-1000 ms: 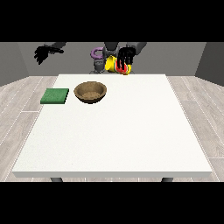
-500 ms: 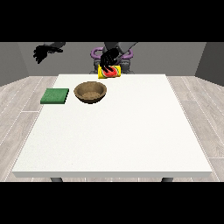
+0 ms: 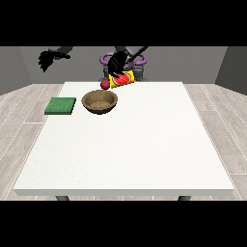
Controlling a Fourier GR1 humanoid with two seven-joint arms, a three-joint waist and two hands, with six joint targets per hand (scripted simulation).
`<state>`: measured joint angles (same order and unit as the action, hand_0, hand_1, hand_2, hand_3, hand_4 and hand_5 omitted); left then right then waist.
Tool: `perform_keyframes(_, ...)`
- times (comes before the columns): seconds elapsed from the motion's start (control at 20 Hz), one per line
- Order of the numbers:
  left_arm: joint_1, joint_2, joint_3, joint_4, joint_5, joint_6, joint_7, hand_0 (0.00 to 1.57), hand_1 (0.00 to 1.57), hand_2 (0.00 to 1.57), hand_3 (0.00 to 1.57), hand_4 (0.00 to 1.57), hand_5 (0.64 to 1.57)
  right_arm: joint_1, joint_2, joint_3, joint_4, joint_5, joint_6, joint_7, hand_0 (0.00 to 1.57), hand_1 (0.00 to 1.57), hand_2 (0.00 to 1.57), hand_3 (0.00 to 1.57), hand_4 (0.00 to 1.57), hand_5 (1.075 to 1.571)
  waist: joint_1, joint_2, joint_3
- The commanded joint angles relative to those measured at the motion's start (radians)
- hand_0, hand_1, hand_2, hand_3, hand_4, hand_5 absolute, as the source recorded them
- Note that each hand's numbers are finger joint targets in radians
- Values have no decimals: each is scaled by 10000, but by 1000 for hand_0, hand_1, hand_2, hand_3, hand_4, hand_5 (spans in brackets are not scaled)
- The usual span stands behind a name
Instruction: Pick the cup and pour the ball into the bowl, then pick the bowl and place it on the pad
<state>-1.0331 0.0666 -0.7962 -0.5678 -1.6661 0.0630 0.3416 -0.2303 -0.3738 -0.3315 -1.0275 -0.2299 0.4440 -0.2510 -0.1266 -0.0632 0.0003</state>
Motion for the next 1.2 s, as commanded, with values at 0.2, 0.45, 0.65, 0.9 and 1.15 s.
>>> perform_keyframes(0.2,736,-50,3513,-1673,3036,1883,701,1306,1306,1571,1571,1571,1069,69,177,-189,211,11,-783,554,0,0,0,0,251,1567,1371,-74,-118)
perform_keyframes(0.45,2179,-536,5834,-2755,6030,3561,-23,1023,1023,1257,941,1391,1300,373,204,-389,52,-118,-919,487,0,0,0,0,251,1567,1657,245,-146)
perform_keyframes(0.65,3436,-654,6846,-3888,9457,4450,-827,0,0,0,0,419,1561,-280,669,-100,-308,-124,-1026,304,0,0,0,0,354,1567,1162,1434,-272)
perform_keyframes(0.9,4572,-663,6896,-5462,13342,3708,-3187,0,0,0,0,0,1560,-720,1504,257,-587,325,-2178,292,0,0,0,0,297,1571,1609,1755,-138)
perform_keyframes(1.15,5932,-665,6941,-5968,15035,2041,-5706,0,0,0,0,0,1565,-650,2362,457,-642,649,-3288,228,0,0,0,0,295,1570,2401,2078,-34)
